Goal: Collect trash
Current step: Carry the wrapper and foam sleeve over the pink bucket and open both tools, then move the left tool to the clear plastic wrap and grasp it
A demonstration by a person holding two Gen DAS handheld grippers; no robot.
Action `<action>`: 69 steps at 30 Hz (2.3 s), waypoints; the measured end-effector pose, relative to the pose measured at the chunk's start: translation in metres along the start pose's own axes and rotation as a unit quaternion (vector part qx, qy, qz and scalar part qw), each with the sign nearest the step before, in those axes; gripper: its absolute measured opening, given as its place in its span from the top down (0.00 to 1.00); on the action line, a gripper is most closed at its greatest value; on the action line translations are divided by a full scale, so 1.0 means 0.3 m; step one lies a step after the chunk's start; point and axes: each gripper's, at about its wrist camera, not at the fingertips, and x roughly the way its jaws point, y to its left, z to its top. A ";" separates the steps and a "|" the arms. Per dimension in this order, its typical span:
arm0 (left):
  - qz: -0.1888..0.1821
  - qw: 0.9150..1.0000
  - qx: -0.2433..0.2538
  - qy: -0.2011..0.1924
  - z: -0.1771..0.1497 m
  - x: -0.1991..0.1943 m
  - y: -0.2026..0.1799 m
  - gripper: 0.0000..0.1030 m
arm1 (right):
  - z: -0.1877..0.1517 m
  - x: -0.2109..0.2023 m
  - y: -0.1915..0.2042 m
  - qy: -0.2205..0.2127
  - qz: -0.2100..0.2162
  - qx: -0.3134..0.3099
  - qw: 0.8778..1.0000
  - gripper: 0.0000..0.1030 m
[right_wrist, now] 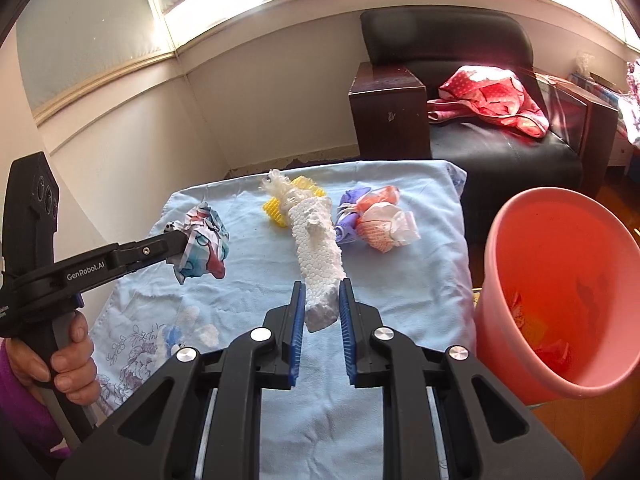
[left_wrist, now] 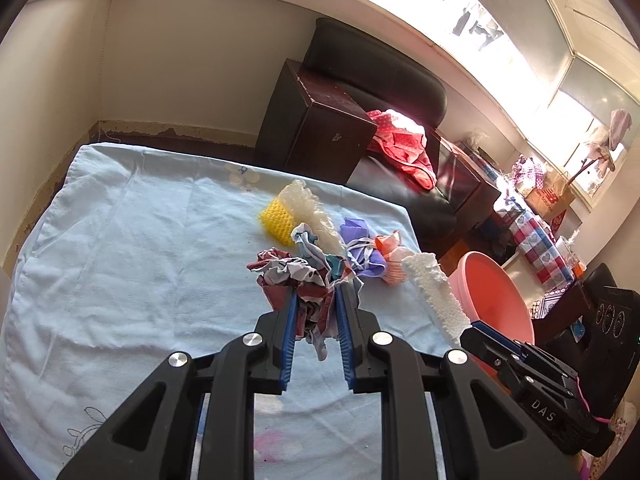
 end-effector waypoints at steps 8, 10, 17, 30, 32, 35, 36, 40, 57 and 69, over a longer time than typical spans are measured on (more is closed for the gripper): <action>-0.060 0.997 0.047 0.005 -0.024 0.030 -0.201 0.83 | -0.029 -0.123 -0.164 -0.031 -0.055 0.051 0.997 0.83; -0.073 0.995 0.065 0.009 -0.032 0.045 -0.263 0.83 | -0.037 -0.157 -0.208 -0.040 -0.072 0.063 0.995 0.83; -0.119 0.986 0.116 0.026 -0.060 0.109 -0.479 0.83 | -0.078 -0.251 -0.374 -0.061 -0.118 0.115 0.984 0.83; -0.149 0.971 0.169 0.079 -0.130 0.294 -0.723 0.82 | -0.129 -0.263 -0.514 -0.058 -0.151 0.146 0.976 0.83; -0.149 0.970 0.173 0.086 -0.135 0.322 -0.739 0.82 | -0.132 -0.256 -0.524 -0.055 -0.150 0.148 0.976 0.83; -0.150 0.968 0.179 0.095 -0.149 0.351 -0.763 0.82 | -0.134 -0.247 -0.530 -0.051 -0.152 0.147 0.976 0.83; -0.151 0.967 0.180 0.098 -0.153 0.360 -0.767 0.82 | -0.131 -0.243 -0.530 -0.051 -0.152 0.146 0.976 0.83; -0.153 0.966 0.182 0.105 -0.168 0.384 -0.787 0.79 | -0.132 -0.237 -0.538 -0.046 -0.158 0.149 0.975 0.83; -0.154 0.971 0.157 0.093 -0.157 0.326 -0.739 0.56 | -0.129 -0.226 -0.534 -0.036 -0.162 0.167 0.972 0.81; -0.119 0.978 0.152 0.077 -0.151 0.249 -0.616 0.52 | -0.111 -0.217 -0.410 -0.042 -0.125 0.125 0.983 0.81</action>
